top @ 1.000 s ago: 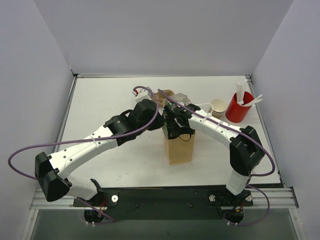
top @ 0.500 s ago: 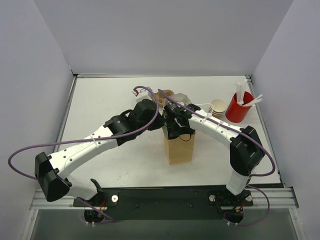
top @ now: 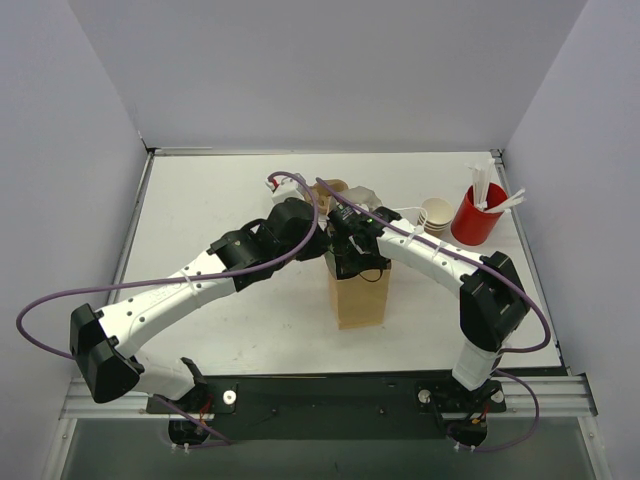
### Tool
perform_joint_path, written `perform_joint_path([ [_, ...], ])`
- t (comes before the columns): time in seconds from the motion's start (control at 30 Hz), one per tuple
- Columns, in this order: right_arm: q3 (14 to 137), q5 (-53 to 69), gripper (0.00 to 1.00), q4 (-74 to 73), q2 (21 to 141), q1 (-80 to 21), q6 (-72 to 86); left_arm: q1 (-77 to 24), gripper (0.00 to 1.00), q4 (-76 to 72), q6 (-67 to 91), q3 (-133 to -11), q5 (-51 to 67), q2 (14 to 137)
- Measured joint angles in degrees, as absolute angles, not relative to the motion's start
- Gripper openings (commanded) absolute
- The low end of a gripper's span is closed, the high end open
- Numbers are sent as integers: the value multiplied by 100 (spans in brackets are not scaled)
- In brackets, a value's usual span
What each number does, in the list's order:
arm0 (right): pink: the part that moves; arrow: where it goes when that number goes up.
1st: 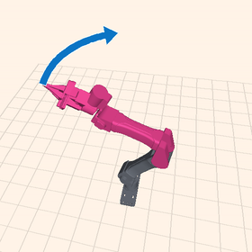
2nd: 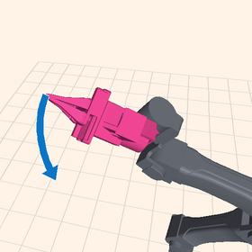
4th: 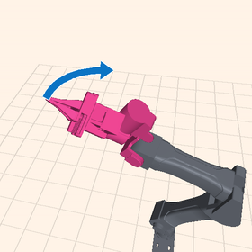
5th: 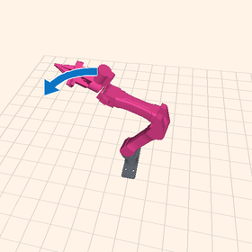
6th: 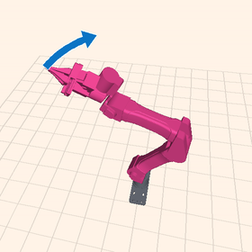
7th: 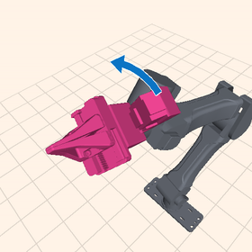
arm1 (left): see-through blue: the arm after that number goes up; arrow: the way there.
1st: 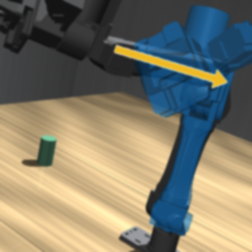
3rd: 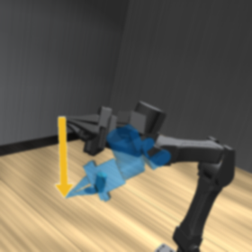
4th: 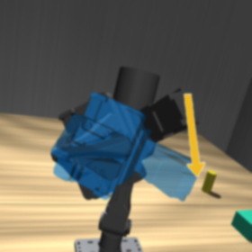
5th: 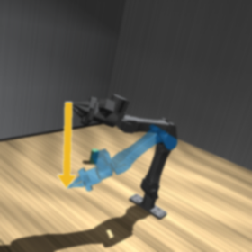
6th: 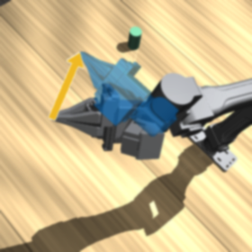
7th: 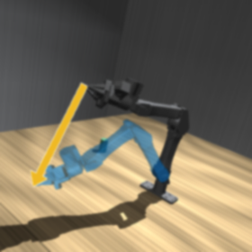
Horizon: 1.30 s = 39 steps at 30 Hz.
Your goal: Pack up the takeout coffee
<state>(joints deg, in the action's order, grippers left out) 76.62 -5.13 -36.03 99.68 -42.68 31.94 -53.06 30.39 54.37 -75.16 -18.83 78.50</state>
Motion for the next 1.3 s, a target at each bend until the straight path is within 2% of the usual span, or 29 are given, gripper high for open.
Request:
perform_joint_path([
  [1.3, 7590, -521, 41, -3481, 9974, -4268, 3208, -5306, 0, 3041, 5369, -7579, -1872, 7920],
])
